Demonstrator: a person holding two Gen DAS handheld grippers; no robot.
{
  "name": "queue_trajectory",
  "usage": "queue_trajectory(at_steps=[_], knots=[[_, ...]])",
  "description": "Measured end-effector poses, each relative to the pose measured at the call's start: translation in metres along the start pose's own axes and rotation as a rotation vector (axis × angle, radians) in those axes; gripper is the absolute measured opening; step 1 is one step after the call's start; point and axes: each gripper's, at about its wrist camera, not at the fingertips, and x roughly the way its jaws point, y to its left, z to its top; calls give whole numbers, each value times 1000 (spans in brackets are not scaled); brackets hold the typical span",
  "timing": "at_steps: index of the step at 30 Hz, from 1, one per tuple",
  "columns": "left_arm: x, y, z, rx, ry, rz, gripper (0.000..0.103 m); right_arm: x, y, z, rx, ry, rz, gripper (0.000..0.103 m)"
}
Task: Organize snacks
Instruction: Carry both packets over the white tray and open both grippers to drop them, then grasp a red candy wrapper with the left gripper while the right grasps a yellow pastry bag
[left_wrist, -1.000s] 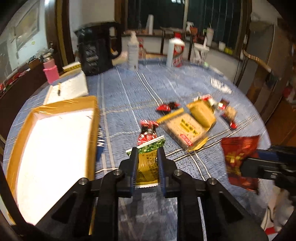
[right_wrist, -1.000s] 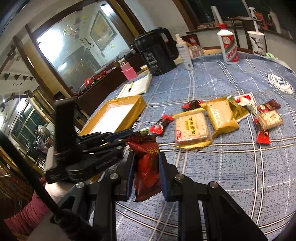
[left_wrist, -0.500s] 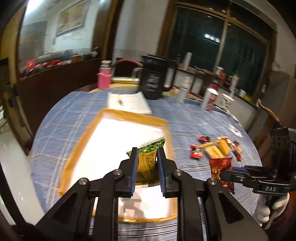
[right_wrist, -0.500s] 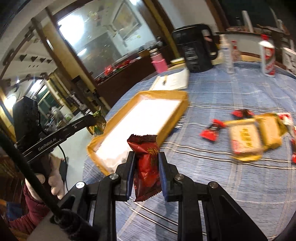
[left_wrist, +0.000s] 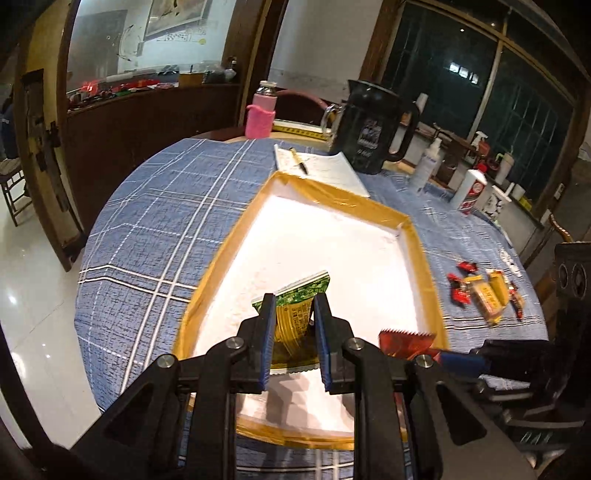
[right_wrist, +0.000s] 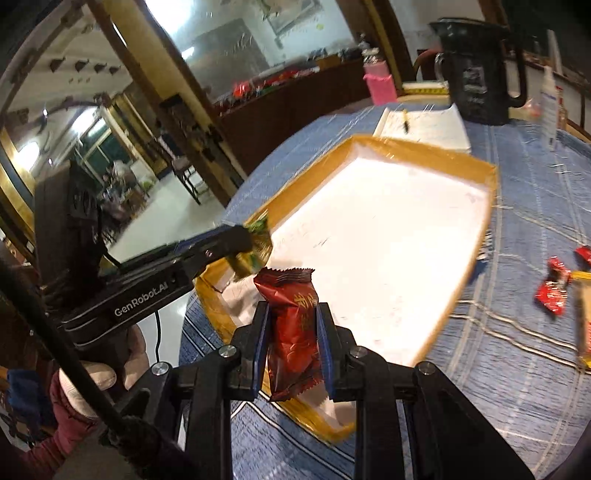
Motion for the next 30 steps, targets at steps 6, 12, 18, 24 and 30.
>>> queue_trajectory(at_steps=[6,12,18,24,30], knots=[[7,10,-5,-9,14,39,22,24,7,-4,-14,46,-16,24],[8,8,-7,-7,14,75,23,35,11,-3,-19,55,-22,27],[-2,-1,-6,8,-6,111,45,32,12,-5,-22,38,-18,30],[-23,-20,-6,56,-69,175,63,20,13,-6,-29,2,-19,34],[-41,-48,-10,115,-108,213,70,-6,7,-8,-24,-52,-24,34]])
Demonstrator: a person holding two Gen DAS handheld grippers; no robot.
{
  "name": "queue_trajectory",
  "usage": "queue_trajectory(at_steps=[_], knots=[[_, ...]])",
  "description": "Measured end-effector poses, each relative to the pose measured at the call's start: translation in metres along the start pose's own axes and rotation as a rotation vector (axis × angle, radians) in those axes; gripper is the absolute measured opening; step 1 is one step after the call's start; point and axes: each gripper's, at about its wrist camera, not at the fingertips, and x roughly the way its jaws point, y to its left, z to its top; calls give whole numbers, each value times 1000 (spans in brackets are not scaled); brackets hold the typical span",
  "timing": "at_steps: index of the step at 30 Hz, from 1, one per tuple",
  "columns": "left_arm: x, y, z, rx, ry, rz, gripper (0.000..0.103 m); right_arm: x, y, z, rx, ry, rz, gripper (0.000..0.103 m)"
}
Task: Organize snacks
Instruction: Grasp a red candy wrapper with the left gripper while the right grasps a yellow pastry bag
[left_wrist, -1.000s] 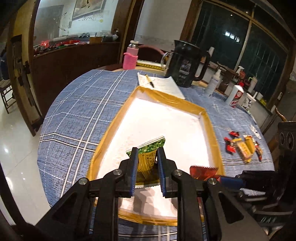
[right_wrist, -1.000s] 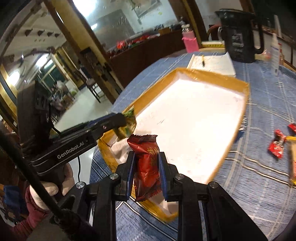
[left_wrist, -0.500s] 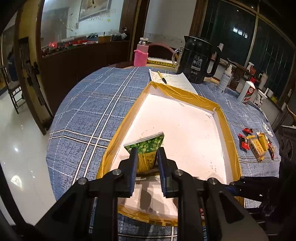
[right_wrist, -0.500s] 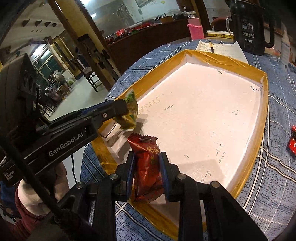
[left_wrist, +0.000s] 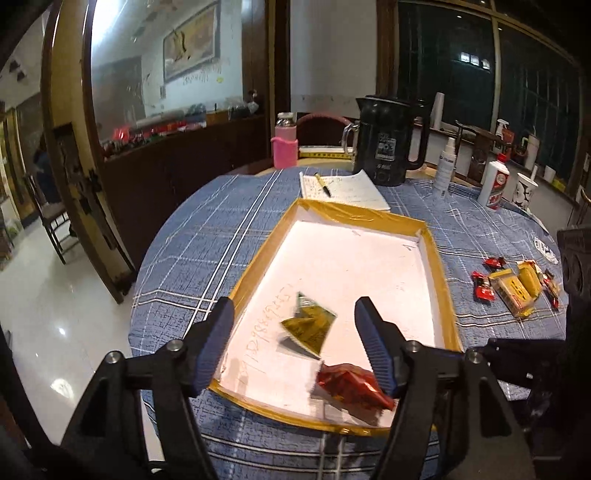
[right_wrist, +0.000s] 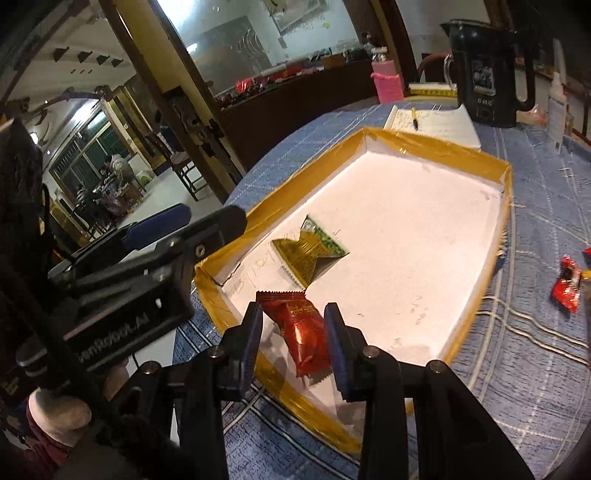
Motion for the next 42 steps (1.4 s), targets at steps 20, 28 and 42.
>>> queue_trajectory(at_steps=[20,28,42], knots=[[-15,-108,3,179,-15,-44,70,-110,-115,-36,174,-151,-141,34],[5,-153,11,199,50,-177,71,-175,-202,-65,321,-227,-265,34],[110,-235,33,210,263,-314,72,-161,-246,-69,388,-182,-208,37]])
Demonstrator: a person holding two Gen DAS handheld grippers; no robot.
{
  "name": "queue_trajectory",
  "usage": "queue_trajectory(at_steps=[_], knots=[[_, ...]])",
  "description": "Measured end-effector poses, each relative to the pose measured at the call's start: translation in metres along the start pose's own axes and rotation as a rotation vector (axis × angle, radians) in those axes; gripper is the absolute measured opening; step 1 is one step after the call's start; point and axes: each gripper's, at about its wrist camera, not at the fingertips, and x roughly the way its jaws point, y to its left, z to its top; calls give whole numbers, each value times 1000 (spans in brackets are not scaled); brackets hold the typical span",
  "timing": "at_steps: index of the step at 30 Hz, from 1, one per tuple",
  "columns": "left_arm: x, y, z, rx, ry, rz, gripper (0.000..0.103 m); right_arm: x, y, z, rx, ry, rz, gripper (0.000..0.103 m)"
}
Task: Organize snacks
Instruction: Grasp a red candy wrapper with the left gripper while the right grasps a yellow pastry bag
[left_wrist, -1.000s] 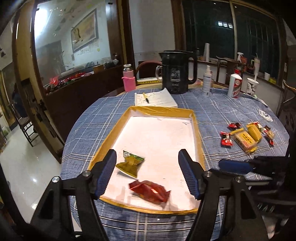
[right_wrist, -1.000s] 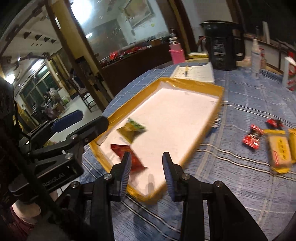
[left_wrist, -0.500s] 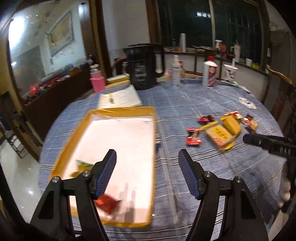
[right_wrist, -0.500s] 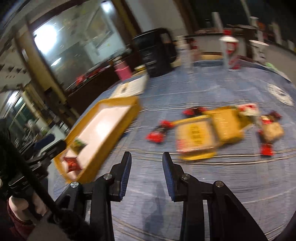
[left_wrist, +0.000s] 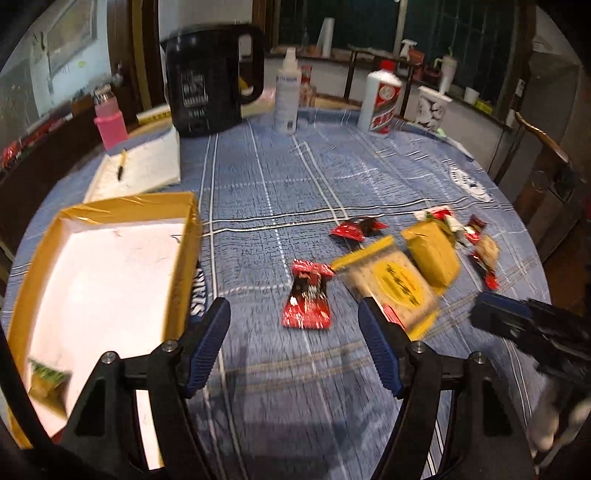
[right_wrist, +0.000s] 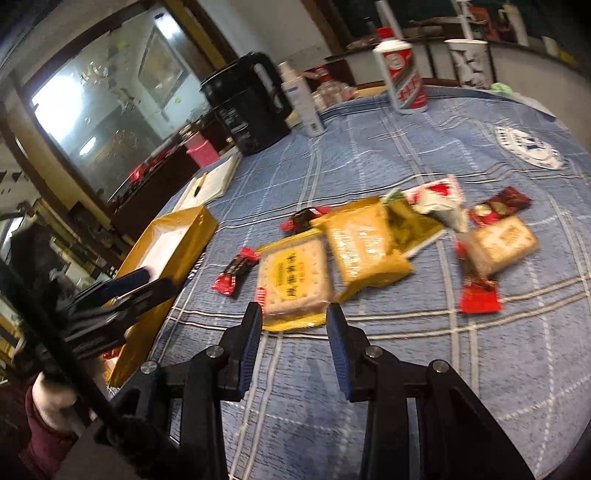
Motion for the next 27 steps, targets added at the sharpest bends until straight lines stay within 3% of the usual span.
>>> queue_trajectory(at_steps=[6,13,14,15,17,27], knots=[[31,-4,8,67,50,52,72,-3,-18,16,37,-46,0,37],[56,-3,9,88,92,57,72,13,-33,42,60,-32,-11,37],[59,-4,8,94,100,55,62,16,-34,45,56,-25,-17,37],[64,-5,6,104,117,52,44,20,-34,47,48,-17,-30,38],[64,-5,6,103,119,26,34,28,-32,49,25,-2,-74,39],[57,-5,2,93,91,11,30,48,-25,46,-76,0,-222,52]])
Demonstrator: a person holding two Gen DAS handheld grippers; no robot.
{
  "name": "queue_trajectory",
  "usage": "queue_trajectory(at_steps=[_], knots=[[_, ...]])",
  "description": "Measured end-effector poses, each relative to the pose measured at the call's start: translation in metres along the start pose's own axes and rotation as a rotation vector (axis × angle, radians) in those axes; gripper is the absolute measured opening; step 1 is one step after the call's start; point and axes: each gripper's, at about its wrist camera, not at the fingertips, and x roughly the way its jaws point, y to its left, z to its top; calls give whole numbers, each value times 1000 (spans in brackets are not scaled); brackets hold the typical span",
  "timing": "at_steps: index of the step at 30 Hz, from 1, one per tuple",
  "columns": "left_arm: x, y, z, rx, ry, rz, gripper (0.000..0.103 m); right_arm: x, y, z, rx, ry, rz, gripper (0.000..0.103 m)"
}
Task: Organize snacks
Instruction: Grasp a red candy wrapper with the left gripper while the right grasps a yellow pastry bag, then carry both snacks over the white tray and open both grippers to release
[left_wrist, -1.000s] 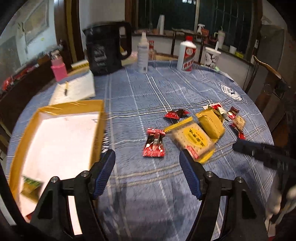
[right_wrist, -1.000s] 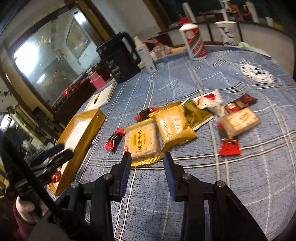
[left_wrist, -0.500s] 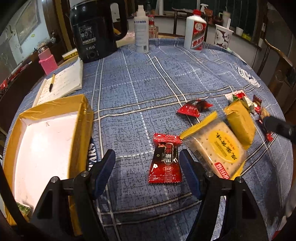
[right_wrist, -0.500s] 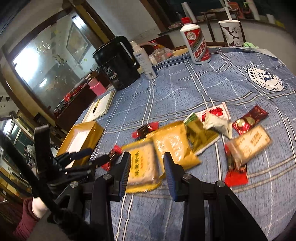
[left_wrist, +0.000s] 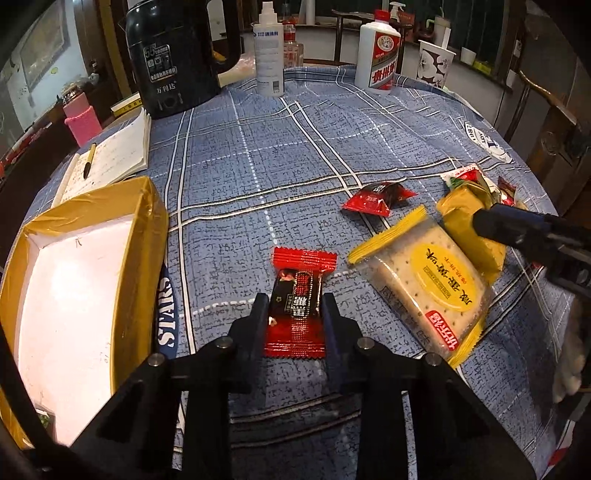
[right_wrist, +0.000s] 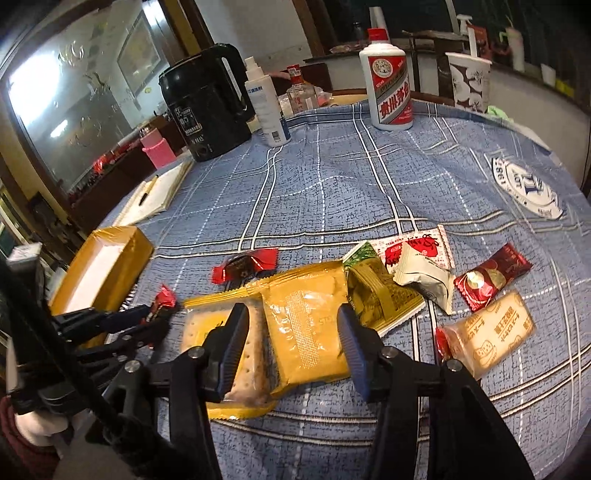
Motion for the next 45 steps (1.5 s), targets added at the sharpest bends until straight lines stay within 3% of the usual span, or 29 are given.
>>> queue_trajectory(at_steps=[5,9,13,16,21,25,27,28,30,35,36,37,38,41,45], knots=[[-8,1,-2,-13,-15,-12,30,9,10,-2,-64,7,-84,53],[-19,2,-5,-21,-33,-18,29,8,11,-4,-75,28,-97,39],[-35,3,-9,-33,-59,-34,29,-4,14,-5,-76,12,-83,15],[-47,4,-12,-36,-81,-37,29,-14,18,-8,-77,5,-77,12],[-70,10,-21,-55,-119,-43,29,-32,13,-13,-33,-55,-48,12],[-87,18,-30,-79,-152,-54,29,-37,5,-15,10,-55,-37,11],[-94,22,-33,-88,-164,-54,29,-37,6,-15,11,-75,-51,16],[-96,24,-34,-93,-168,-53,29,-34,7,-15,10,-68,-54,35],[-99,29,-37,-105,-173,-50,29,-24,7,-13,16,-36,-92,63],[-111,47,-43,-135,-190,-40,29,-2,15,-16,-28,32,-147,64],[-114,52,-44,-144,-195,-35,29,3,17,-17,-42,46,-169,61],[-115,56,-45,-151,-199,-31,29,7,18,-19,-43,55,-185,47],[-117,62,-47,-161,-202,-26,29,8,17,-20,-33,66,-185,45],[-122,79,-52,-189,-211,-10,29,1,9,-21,27,59,-146,44],[-127,106,-59,-231,-220,16,29,-23,13,-20,33,-14,-171,43]])
